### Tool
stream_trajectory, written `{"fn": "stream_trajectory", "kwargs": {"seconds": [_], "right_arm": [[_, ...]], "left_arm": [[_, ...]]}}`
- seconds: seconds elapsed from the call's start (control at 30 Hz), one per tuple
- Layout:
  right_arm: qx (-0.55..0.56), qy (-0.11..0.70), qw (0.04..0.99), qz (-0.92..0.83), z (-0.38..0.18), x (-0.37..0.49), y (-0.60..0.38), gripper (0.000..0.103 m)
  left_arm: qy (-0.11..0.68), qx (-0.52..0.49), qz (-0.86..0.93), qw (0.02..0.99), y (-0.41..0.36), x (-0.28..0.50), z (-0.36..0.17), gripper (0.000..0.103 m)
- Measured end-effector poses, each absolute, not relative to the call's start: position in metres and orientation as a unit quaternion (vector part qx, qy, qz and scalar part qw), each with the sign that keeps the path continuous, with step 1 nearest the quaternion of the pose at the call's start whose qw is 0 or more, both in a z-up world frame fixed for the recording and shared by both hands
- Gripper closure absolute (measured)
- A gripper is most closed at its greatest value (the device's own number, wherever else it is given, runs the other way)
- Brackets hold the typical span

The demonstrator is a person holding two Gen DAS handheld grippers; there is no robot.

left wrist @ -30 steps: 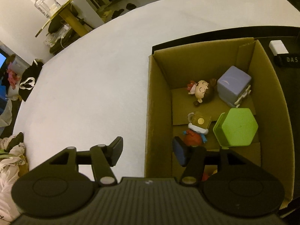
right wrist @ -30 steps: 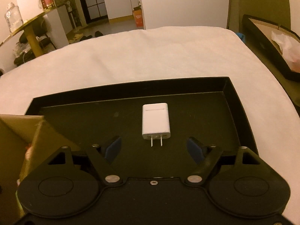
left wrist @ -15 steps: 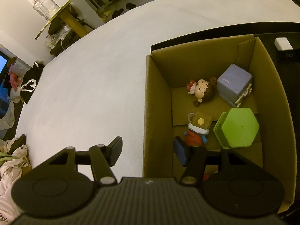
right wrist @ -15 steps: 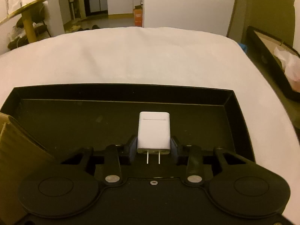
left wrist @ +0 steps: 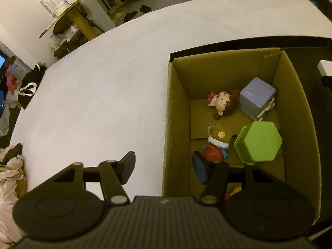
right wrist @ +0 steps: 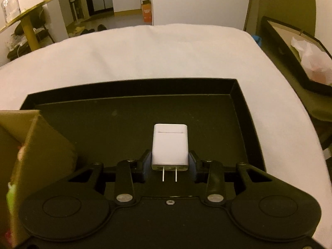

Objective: Organize rigid objects
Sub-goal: 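Close the right gripper on the white charger and lift it, then lower the charger into the box and open the right gripper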

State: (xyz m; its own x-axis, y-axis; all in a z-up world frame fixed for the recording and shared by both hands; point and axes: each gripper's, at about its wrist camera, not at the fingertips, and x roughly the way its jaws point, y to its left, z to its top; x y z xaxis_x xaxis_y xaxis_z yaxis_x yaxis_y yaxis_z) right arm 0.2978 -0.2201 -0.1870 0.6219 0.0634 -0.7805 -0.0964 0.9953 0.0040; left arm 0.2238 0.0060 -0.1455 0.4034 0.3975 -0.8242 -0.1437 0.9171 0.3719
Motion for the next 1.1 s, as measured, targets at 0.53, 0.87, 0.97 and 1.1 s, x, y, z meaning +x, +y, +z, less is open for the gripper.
{"fn": "stream_trajectory", "kwargs": {"seconds": [0.53, 0.87, 0.97, 1.1], "right_arm": [[-0.004, 0.391, 0.915, 0.104, -0.122, 0.26, -0.203, 0.067], [-0.026, 0.376, 0.915, 0.144, -0.102, 0.249, -0.166, 0.067], [-0.032, 0.375, 0.913, 0.157, -0.1, 0.245, -0.154, 0.067], [-0.04, 0.377, 0.909, 0.174, -0.099, 0.242, -0.138, 0.067]], "left_arm": [[0.496, 0.07, 0.15, 0.852, 0.025, 0.209, -0.132, 0.044], [0.491, 0.029, 0.134, 0.861, 0.04, 0.203, -0.129, 0.044], [0.49, 0.021, 0.129, 0.862, 0.042, 0.203, -0.13, 0.044], [0.491, 0.023, 0.124, 0.862, 0.042, 0.203, -0.132, 0.044]]}}
